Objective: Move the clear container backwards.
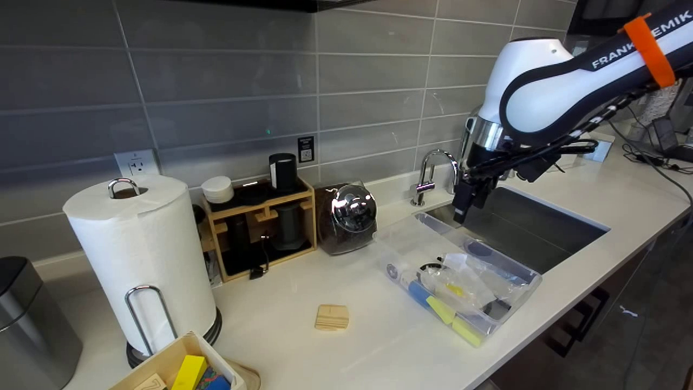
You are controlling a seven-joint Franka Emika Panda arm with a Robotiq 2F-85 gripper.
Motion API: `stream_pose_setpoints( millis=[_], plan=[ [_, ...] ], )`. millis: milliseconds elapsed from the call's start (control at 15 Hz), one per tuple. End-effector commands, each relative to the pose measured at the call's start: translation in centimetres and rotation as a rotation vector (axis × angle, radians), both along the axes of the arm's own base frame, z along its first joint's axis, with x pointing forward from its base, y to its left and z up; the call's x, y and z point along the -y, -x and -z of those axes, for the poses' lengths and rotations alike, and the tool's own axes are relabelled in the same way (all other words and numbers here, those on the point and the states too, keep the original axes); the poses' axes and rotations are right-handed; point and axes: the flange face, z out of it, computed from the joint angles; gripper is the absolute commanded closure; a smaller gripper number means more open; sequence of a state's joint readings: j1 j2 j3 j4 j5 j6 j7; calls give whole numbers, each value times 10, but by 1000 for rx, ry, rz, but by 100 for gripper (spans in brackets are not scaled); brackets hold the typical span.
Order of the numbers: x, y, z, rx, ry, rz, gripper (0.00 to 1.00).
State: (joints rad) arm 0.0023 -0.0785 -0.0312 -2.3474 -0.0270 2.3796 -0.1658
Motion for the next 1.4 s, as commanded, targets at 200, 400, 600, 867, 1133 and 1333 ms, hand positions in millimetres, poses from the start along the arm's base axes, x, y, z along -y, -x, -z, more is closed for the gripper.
stream_pose_setpoints(
  millis=[200,400,600,867,1133,1333],
  plan=[
    [26,-39,42,74,7,-47,0],
    [33,-51,58,85,13,-65,0],
    [42,-63,66,91,-8,-83,0],
    [51,-74,78,84,-34,-92,3],
    [56,-78,92,68,-46,-106,21],
    [59,-79,102,57,-52,-105,27]
  ],
)
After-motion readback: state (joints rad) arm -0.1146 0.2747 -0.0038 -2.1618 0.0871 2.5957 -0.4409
